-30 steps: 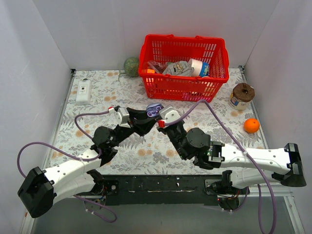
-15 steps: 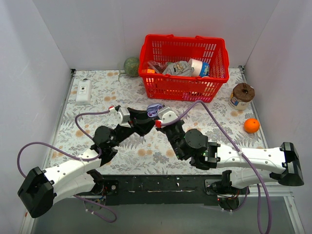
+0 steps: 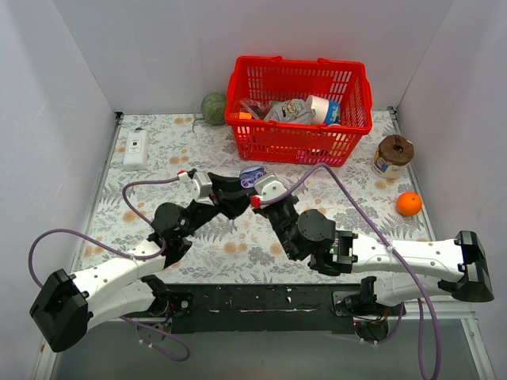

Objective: Insert the wireless bluetooth earbuds into the charging case
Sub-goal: Place the earbud in the charging case.

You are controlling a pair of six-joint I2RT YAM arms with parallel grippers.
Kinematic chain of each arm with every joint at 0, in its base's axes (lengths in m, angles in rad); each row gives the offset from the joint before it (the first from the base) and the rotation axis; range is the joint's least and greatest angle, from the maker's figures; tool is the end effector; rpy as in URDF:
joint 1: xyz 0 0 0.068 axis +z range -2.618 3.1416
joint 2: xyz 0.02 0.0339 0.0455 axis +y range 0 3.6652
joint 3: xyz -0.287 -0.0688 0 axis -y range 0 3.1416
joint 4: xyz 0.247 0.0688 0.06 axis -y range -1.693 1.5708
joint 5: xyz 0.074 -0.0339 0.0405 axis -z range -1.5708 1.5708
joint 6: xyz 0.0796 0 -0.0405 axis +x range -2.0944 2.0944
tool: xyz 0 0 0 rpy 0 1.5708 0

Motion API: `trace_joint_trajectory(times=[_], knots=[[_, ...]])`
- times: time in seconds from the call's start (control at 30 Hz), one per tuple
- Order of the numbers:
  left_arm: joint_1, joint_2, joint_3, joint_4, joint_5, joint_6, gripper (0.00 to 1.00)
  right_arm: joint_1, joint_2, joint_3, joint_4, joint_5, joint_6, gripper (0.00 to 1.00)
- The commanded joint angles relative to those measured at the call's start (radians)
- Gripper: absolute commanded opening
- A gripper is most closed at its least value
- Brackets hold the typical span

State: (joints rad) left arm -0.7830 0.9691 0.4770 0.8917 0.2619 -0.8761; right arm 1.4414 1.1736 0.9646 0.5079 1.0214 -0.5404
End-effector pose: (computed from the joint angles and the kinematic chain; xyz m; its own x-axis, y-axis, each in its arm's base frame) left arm 0.1574 -0.1857 0.3450 -0.4768 -0.5724 -0.6671 0.7562 0.1197 -0.6432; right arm 0.1026 0.2624 0.4196 0.2449 -0.2001 -0.9487 -0.3343 0.9011 -0.2763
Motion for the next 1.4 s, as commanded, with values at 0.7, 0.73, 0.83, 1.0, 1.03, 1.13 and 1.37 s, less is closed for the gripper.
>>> trace_joint_trajectory(times=[0.7, 0.73, 0.83, 1.0, 1.03, 1.13, 1.37], knots=[[-0.004, 0.003, 0.052, -0.005, -0.003, -0.035, 0.00, 0.007, 0.041, -0.018, 0.234, 0.085, -0.165, 0.01], [-0.002, 0.006, 0.054, -0.008, -0.003, -0.040, 0.00, 0.007, 0.044, -0.020, 0.241, 0.086, -0.170, 0.01], [-0.002, 0.013, 0.067, -0.013, -0.007, -0.049, 0.00, 0.007, 0.046, -0.026, 0.247, 0.085, -0.179, 0.01], [-0.004, 0.019, 0.078, -0.007, -0.012, -0.052, 0.00, 0.011, 0.023, -0.027, 0.175, 0.054, -0.115, 0.01], [-0.004, 0.020, 0.080, -0.007, -0.016, -0.050, 0.00, 0.011, 0.017, -0.021, 0.146, 0.046, -0.096, 0.01], [-0.004, 0.022, 0.081, 0.000, -0.018, -0.047, 0.00, 0.013, -0.002, 0.016, -0.012, -0.001, 0.008, 0.01], [-0.002, 0.017, 0.064, 0.013, -0.016, -0.044, 0.00, 0.013, -0.022, 0.098, -0.258, -0.092, 0.171, 0.01]])
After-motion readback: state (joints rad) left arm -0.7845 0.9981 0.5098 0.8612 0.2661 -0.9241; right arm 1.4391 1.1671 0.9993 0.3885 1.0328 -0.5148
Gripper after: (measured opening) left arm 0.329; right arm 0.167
